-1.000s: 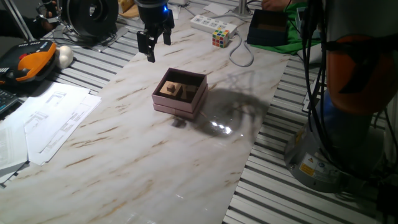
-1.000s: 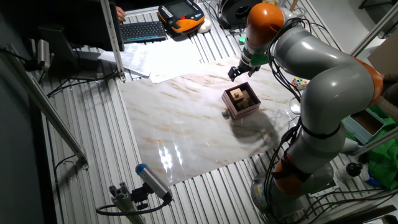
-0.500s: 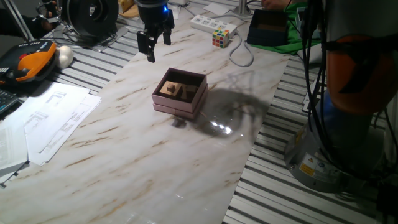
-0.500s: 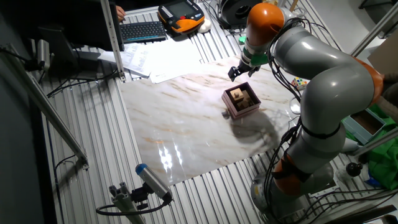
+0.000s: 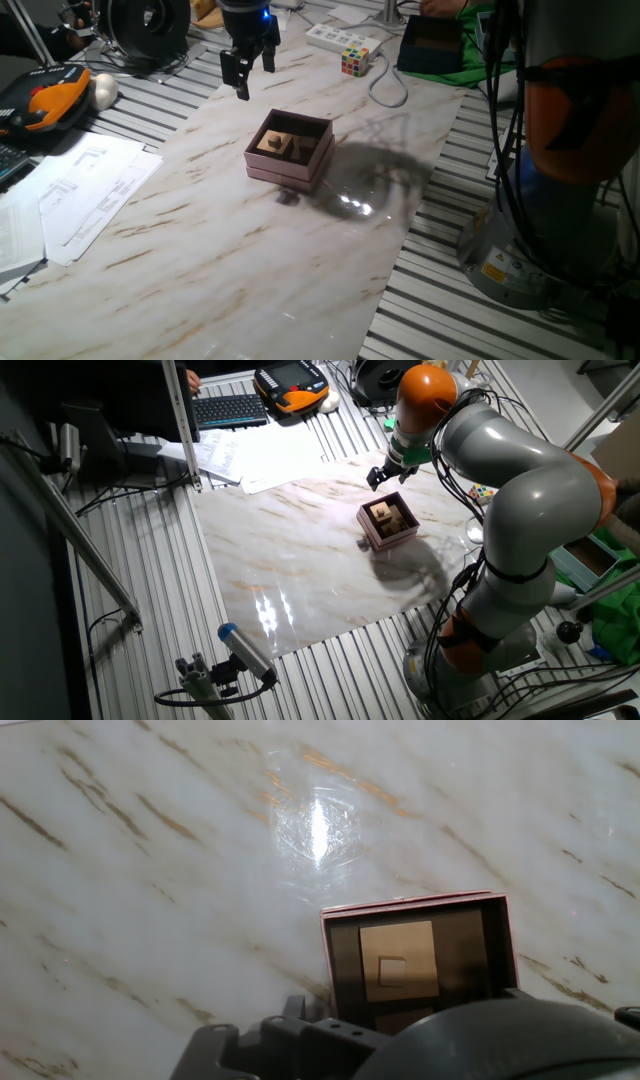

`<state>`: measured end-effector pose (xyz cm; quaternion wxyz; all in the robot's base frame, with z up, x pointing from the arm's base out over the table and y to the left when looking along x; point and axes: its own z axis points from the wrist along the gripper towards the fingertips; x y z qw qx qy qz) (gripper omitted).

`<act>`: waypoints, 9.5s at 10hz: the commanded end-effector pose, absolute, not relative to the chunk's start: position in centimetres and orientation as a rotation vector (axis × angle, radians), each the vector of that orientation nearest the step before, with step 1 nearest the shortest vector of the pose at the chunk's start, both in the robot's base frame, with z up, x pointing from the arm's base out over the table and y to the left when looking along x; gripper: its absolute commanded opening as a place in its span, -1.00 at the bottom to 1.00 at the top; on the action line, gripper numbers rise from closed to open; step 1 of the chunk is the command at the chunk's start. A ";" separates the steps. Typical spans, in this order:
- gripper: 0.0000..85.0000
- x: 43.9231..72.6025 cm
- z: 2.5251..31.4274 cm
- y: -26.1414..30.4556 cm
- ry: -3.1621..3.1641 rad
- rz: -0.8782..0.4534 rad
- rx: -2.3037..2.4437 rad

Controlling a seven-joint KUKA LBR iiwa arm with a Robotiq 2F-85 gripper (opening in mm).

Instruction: Take everything out of the gift box

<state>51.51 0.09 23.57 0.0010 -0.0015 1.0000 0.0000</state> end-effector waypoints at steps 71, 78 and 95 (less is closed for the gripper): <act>0.20 51.0 14.2 -5.2 3.210 -0.106 -0.396; 0.20 48.5 11.9 -4.0 3.208 -0.084 -0.315; 0.60 49.3 12.4 -2.6 3.289 -0.139 -0.284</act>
